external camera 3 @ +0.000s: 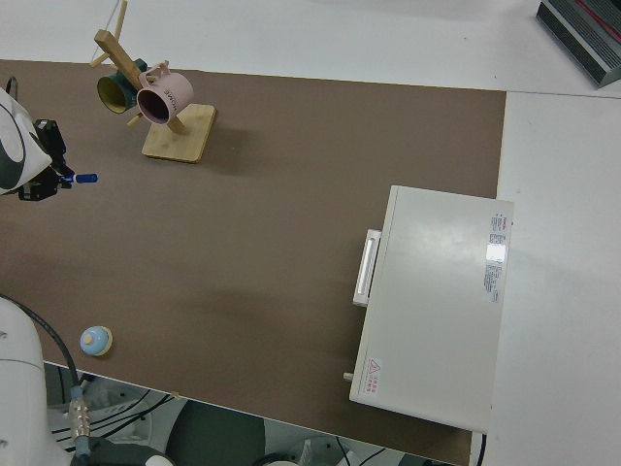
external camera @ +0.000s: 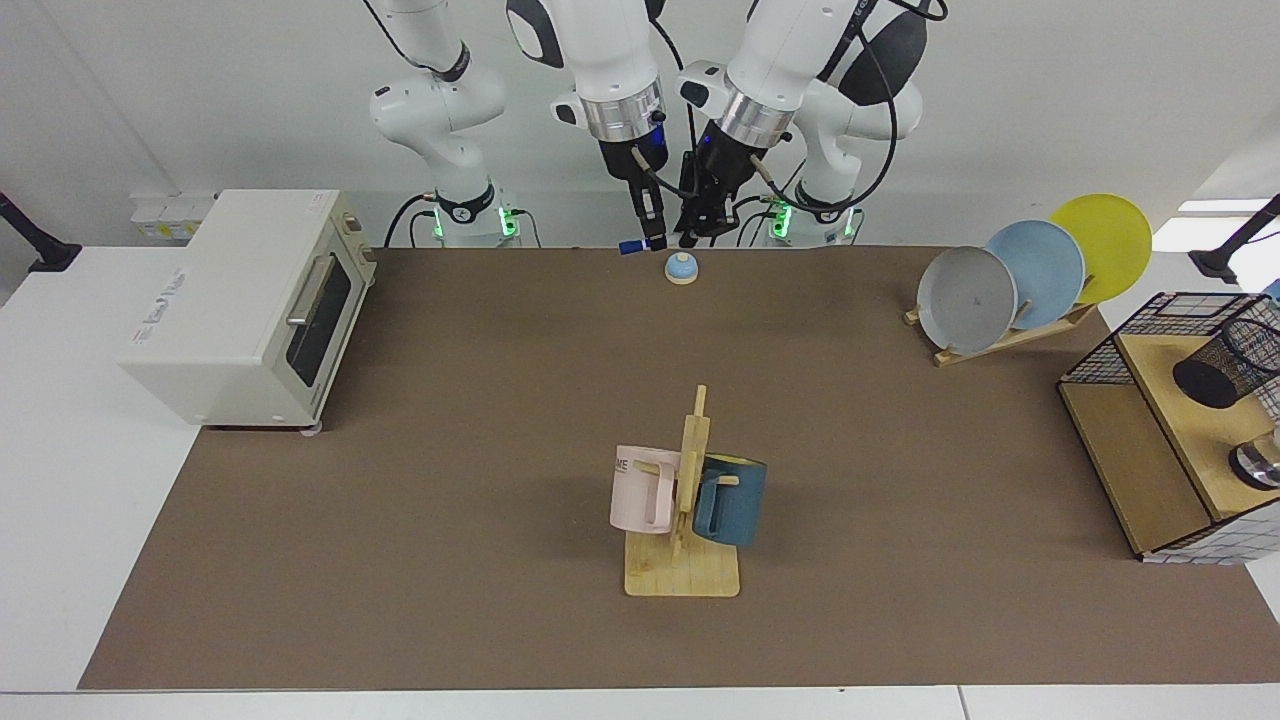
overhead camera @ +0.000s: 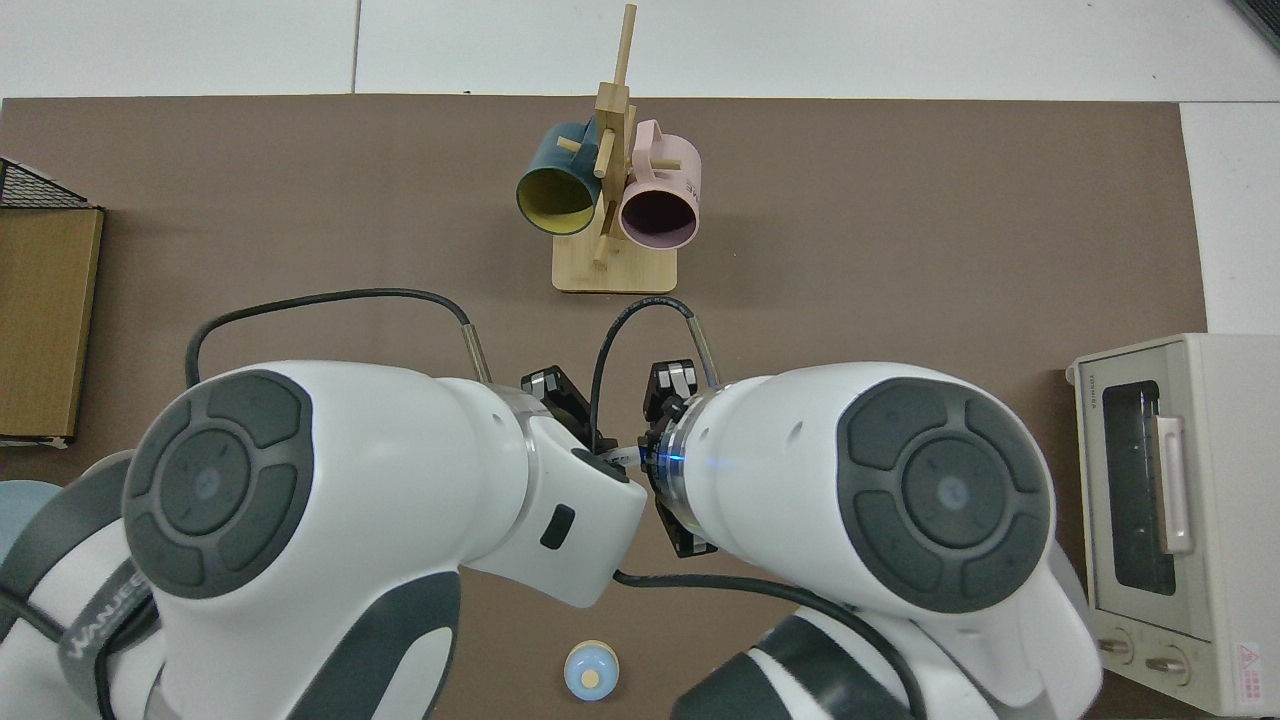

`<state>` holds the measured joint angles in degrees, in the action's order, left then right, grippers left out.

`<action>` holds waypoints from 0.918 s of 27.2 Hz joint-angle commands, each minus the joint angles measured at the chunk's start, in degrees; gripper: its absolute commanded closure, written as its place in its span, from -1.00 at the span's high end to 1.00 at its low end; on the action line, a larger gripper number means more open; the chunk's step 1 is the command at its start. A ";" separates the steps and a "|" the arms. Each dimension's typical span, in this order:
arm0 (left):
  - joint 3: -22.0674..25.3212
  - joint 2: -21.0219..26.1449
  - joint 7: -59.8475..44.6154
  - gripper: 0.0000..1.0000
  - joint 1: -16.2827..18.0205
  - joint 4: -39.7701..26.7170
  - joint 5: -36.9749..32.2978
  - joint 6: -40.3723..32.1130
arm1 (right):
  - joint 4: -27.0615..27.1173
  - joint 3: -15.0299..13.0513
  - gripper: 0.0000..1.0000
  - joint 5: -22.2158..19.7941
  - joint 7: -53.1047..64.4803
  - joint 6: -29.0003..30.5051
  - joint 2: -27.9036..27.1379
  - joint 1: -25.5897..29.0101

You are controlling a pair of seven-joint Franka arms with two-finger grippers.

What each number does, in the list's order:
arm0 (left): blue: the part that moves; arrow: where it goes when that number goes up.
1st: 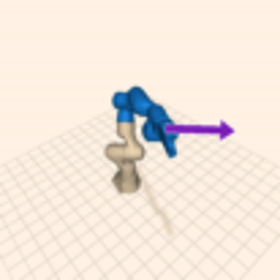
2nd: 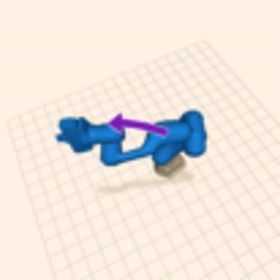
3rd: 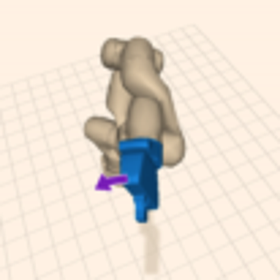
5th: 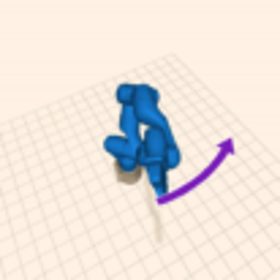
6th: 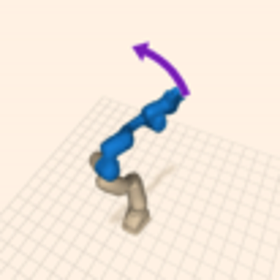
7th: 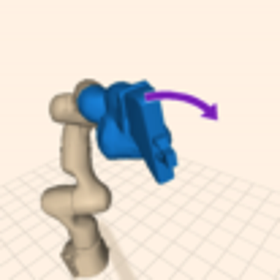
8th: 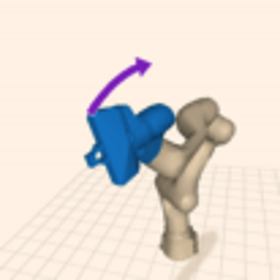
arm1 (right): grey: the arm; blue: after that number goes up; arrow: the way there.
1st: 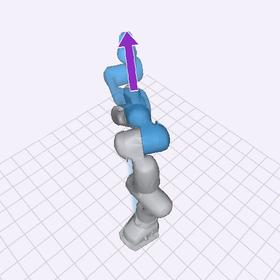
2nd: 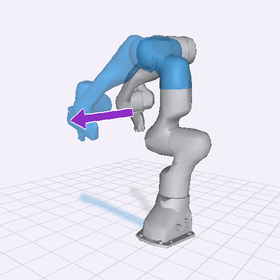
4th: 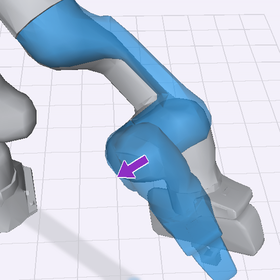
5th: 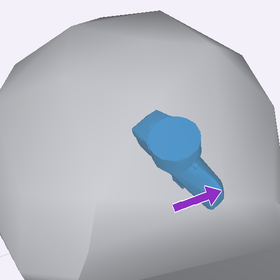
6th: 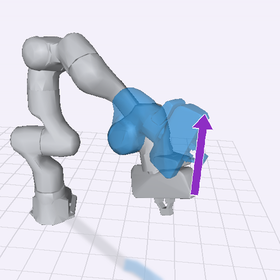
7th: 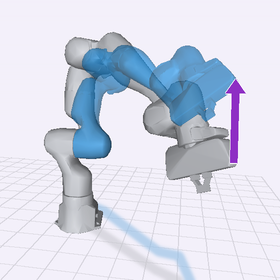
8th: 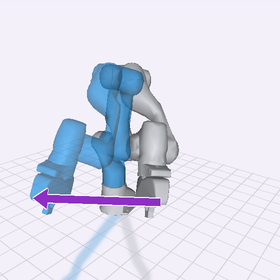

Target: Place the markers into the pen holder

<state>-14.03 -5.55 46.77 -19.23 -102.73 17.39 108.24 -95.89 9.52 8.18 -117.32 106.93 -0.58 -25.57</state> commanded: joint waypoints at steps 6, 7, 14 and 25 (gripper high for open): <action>1.20 -0.52 -3.44 -1.00 0.24 0.52 -0.96 -0.49 | 0.70 -0.20 1.00 -2.02 18.50 -2.60 0.76 5.09; 1.28 -0.52 -3.44 -1.00 0.24 0.52 -0.96 -0.49 | 0.79 -0.29 1.00 -1.94 22.10 -3.30 1.11 5.53; 1.37 -1.31 -3.53 -1.00 2.70 0.52 -4.11 -1.63 | 0.97 -0.90 1.00 -2.11 48.91 -8.14 2.25 9.05; 4.71 -2.54 -8.02 -1.00 3.32 3.33 -13.43 -13.92 | 0.97 -1.17 1.00 -9.49 84.94 -12.01 2.16 15.37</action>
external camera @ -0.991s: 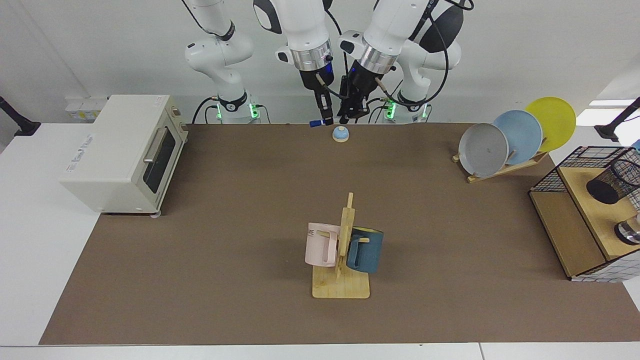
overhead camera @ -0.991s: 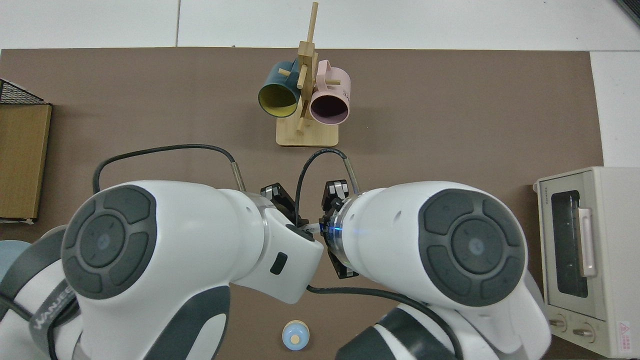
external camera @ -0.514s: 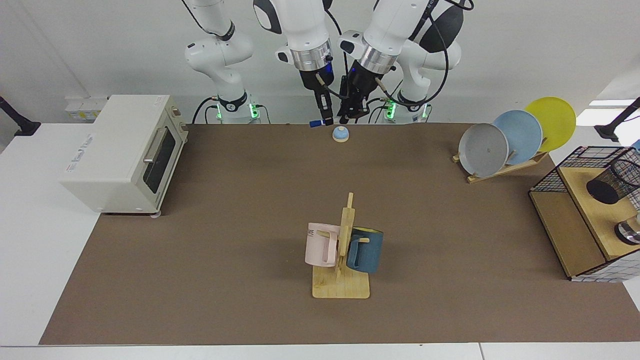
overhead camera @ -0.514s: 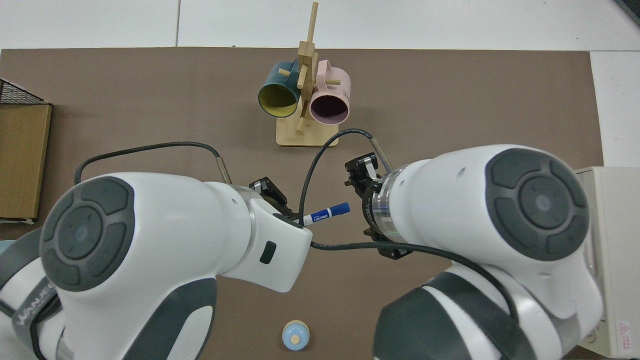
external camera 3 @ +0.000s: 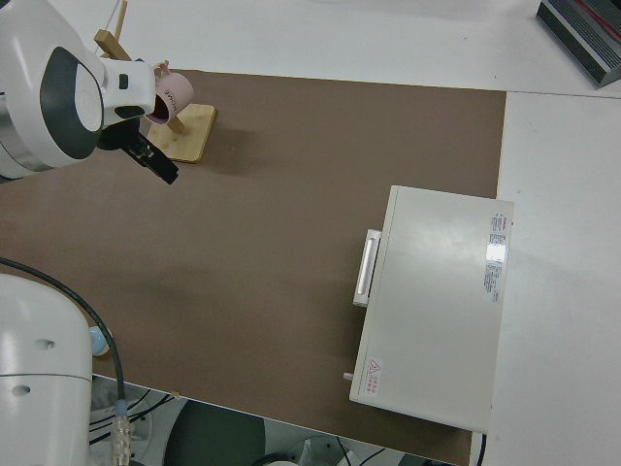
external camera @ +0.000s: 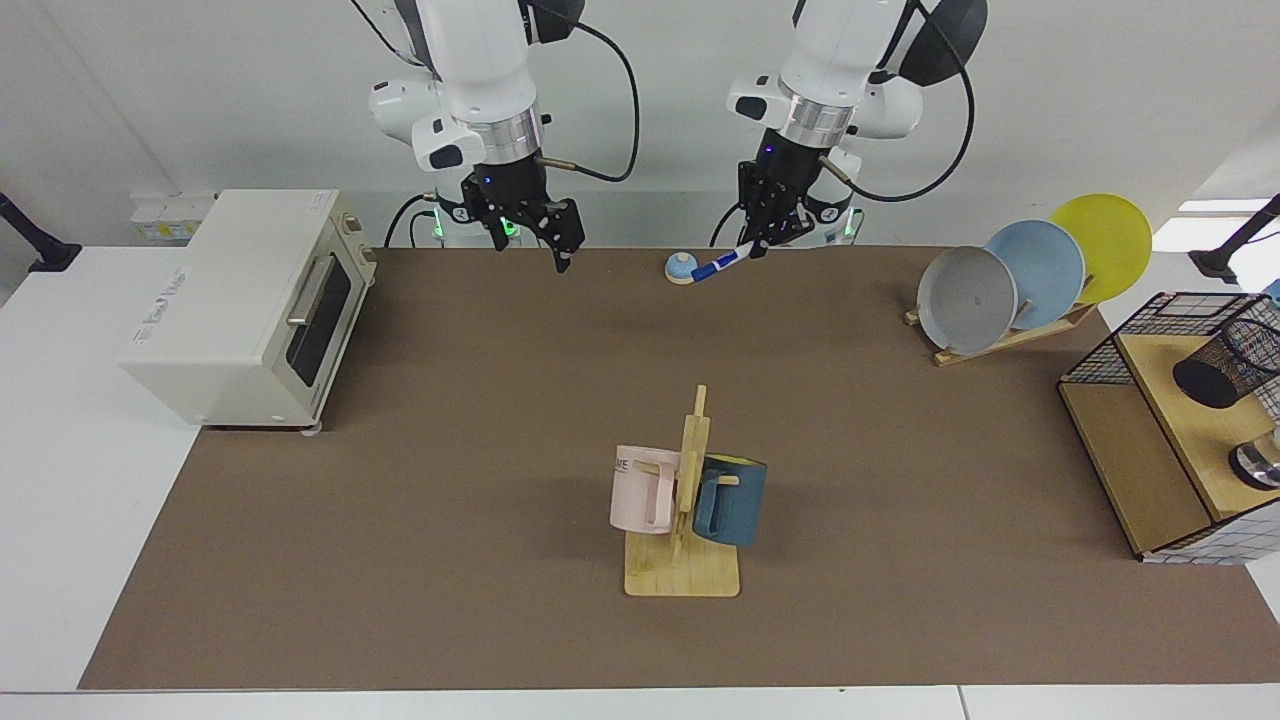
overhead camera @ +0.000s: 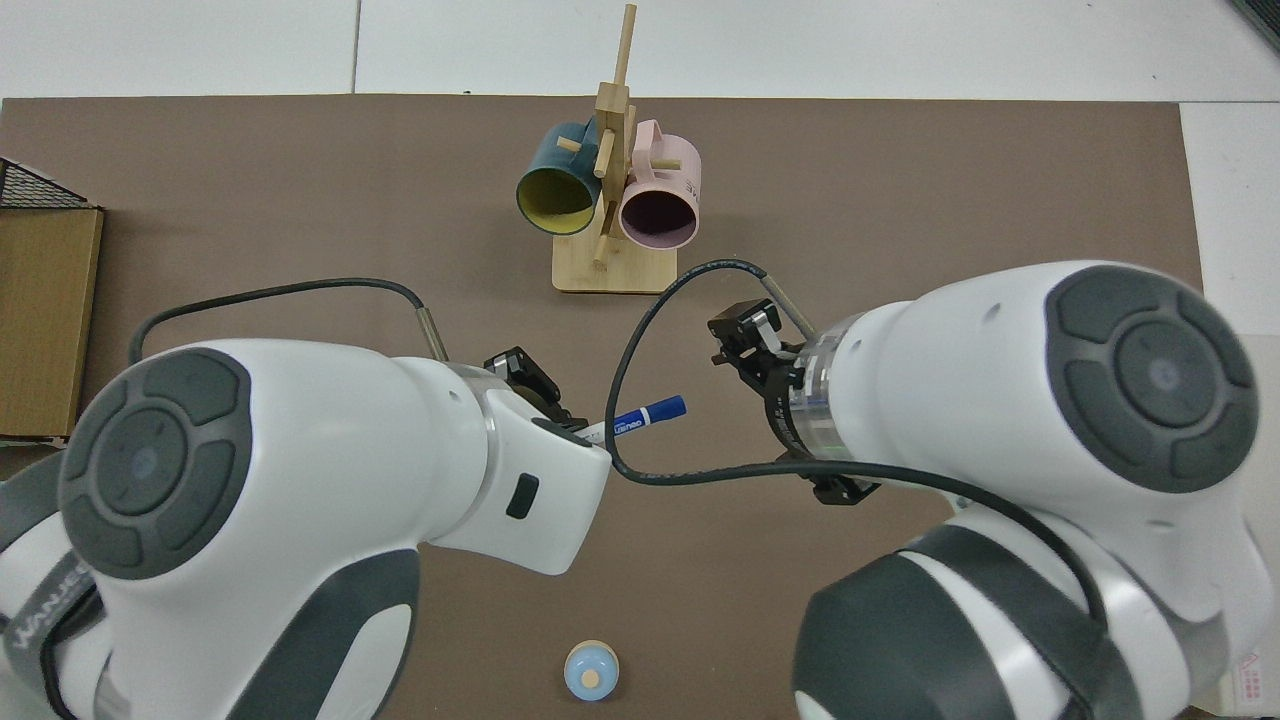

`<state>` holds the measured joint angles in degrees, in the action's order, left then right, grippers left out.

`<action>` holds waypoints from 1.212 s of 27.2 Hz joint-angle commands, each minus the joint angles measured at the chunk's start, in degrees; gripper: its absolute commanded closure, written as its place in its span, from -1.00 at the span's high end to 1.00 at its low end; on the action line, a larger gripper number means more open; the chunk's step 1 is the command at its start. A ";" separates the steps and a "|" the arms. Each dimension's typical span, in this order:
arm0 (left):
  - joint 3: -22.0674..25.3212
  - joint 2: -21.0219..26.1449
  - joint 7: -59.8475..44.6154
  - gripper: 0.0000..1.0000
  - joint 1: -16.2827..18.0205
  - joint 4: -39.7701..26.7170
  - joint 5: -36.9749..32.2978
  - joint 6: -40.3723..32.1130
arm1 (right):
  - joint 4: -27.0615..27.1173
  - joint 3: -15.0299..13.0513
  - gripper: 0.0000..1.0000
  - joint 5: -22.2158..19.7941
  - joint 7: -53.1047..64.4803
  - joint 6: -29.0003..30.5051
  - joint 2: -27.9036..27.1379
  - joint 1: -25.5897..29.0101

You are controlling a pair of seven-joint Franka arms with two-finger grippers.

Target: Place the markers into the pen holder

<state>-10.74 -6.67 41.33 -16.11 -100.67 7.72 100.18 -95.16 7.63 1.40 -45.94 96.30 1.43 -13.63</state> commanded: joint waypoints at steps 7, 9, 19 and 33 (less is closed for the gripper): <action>7.04 -3.26 -2.13 -1.00 0.11 2.05 -6.13 -13.33 | 0.41 0.81 1.00 -2.28 24.06 -4.45 -0.20 8.61; 8.80 -4.14 -1.87 -1.00 0.03 2.41 -8.41 -15.53 | 1.81 0.81 1.00 -2.02 24.23 -5.24 -0.64 9.23; 11.79 -3.88 2.62 -1.00 -0.06 6.80 -24.84 -22.04 | 6.30 0.90 1.00 -2.01 28.98 -10.60 -2.48 11.08; 14.34 4.47 28.17 -1.00 7.14 18.23 -38.30 -21.35 | 11.93 0.72 1.00 -0.08 27.75 -15.35 -3.98 11.08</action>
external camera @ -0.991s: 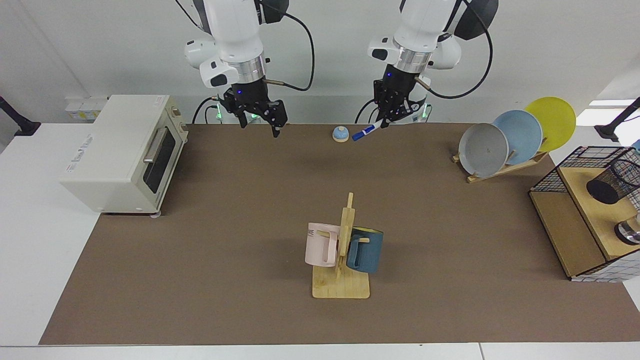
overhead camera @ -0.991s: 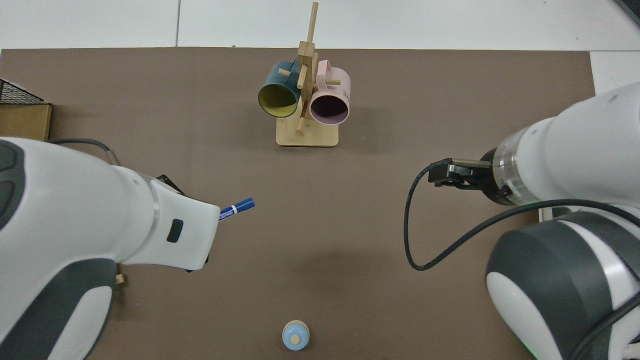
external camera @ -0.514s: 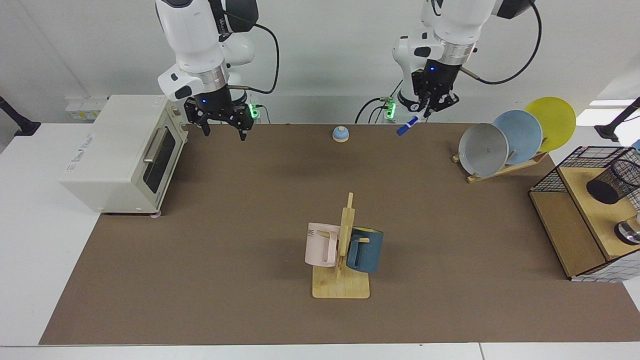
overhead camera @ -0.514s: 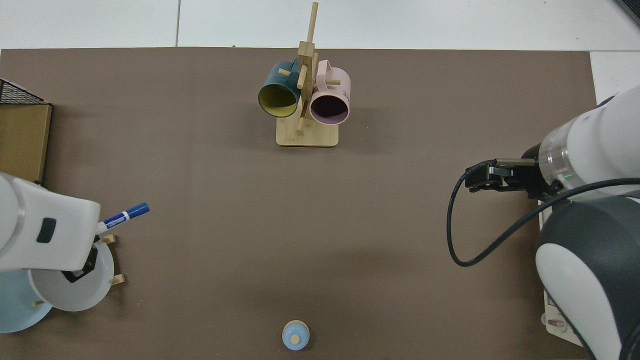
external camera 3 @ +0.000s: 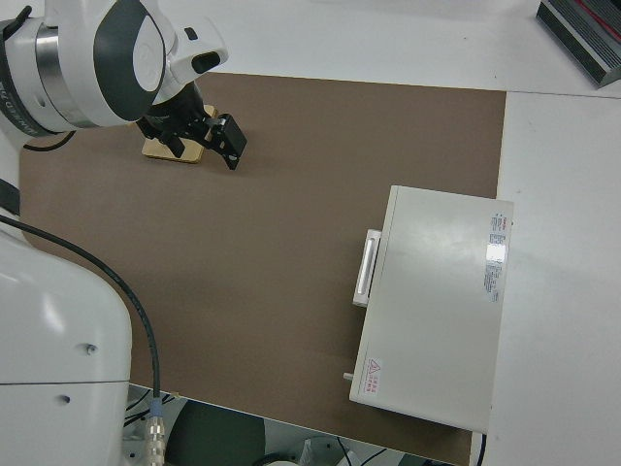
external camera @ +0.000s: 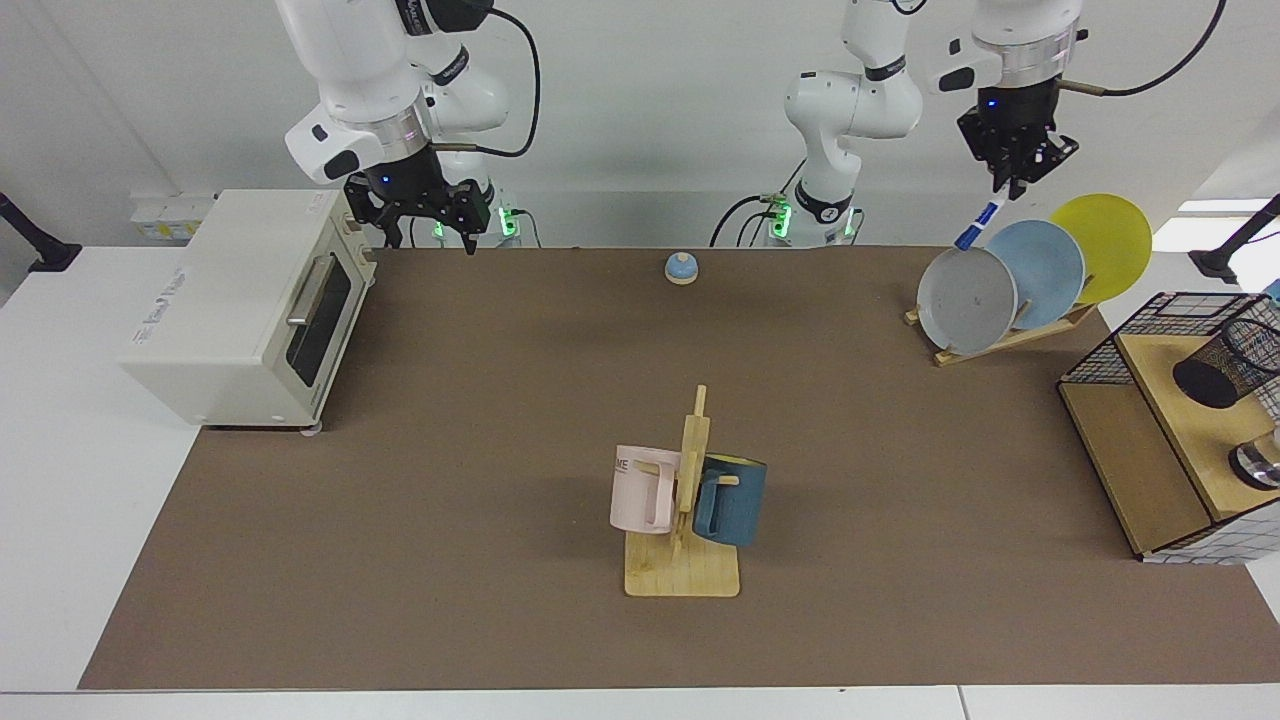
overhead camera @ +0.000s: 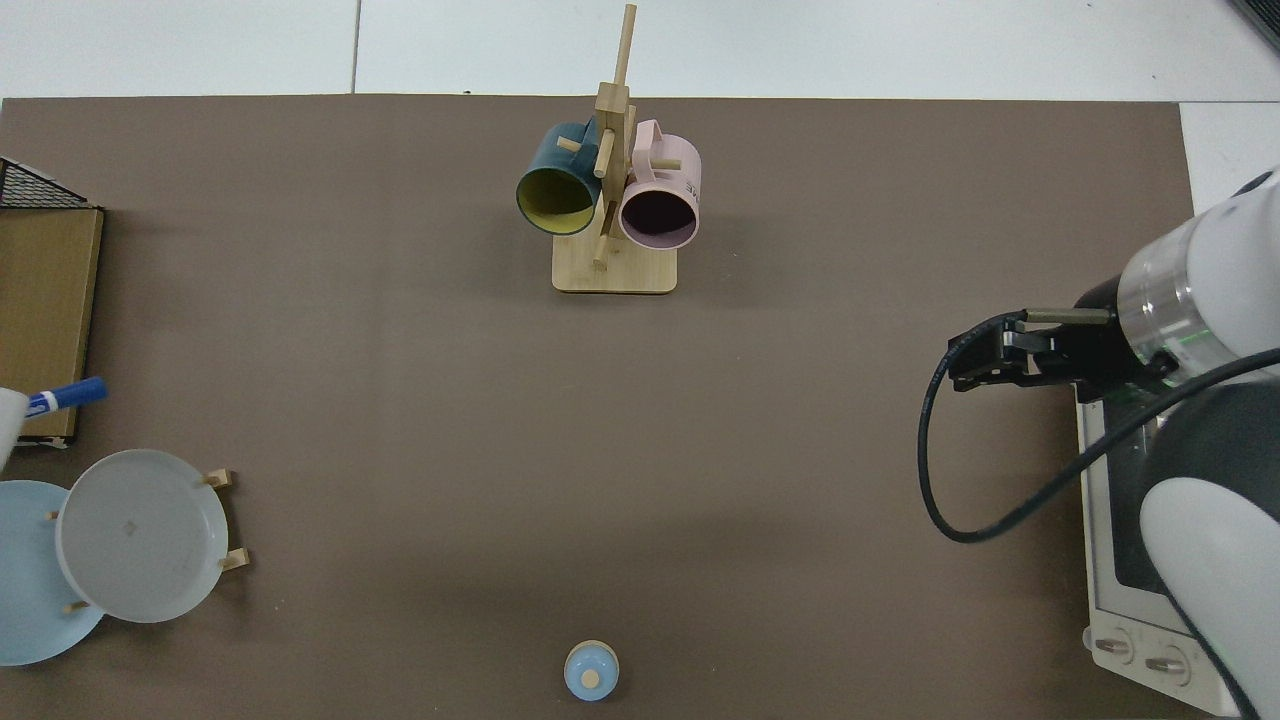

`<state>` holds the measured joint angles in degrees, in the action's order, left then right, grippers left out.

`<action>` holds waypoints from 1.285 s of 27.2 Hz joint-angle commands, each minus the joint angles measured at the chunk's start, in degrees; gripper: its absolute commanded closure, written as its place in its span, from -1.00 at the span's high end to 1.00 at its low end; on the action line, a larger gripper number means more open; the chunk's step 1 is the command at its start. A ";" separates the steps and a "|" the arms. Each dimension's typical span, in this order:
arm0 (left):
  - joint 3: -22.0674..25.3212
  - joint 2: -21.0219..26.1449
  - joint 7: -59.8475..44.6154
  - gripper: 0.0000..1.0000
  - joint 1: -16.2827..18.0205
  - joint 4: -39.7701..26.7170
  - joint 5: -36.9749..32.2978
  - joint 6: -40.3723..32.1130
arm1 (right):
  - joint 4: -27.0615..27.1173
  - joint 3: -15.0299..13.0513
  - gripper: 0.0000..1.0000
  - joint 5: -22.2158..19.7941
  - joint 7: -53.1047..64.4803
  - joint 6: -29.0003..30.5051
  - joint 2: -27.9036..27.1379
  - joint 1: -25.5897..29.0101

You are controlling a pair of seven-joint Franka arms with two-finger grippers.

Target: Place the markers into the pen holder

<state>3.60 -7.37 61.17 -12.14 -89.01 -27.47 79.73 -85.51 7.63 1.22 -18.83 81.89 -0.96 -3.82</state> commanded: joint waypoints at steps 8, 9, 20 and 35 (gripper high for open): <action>-0.09 5.17 13.71 -1.00 6.69 6.39 -12.95 5.08 | 2.02 0.90 1.00 -2.18 1.51 3.26 -1.68 0.30; 0.00 5.26 13.80 -1.00 6.69 6.31 -14.27 5.34 | 1.93 0.90 1.00 -2.18 1.43 4.32 -1.68 0.30; 1.14 9.03 21.09 -1.00 10.82 6.31 -21.39 12.81 | 1.05 0.90 1.00 -2.01 2.83 6.79 -1.59 1.09; 0.97 19.67 31.90 -1.00 22.68 7.79 -23.16 28.81 | -0.62 0.81 1.00 -1.92 6.08 6.70 -0.71 2.32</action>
